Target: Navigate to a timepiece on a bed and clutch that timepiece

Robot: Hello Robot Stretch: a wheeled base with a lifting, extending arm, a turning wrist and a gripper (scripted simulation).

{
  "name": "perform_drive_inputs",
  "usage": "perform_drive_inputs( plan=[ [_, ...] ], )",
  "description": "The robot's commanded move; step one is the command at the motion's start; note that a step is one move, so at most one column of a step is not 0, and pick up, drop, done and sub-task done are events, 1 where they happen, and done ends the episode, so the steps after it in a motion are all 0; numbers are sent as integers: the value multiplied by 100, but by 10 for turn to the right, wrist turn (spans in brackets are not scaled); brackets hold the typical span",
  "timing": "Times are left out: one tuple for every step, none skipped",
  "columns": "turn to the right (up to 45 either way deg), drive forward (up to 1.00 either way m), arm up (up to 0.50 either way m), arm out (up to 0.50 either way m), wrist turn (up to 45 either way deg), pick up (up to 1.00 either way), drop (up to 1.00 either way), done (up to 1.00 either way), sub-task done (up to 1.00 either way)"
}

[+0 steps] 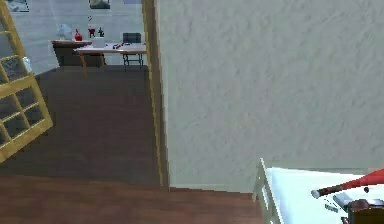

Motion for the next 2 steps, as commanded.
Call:
perform_drive_inputs(
  plan=[
    [210,0,0,0,0,0,0,0,0],
    [0,50,0,0,0,0,0,0,0]
  ],
)
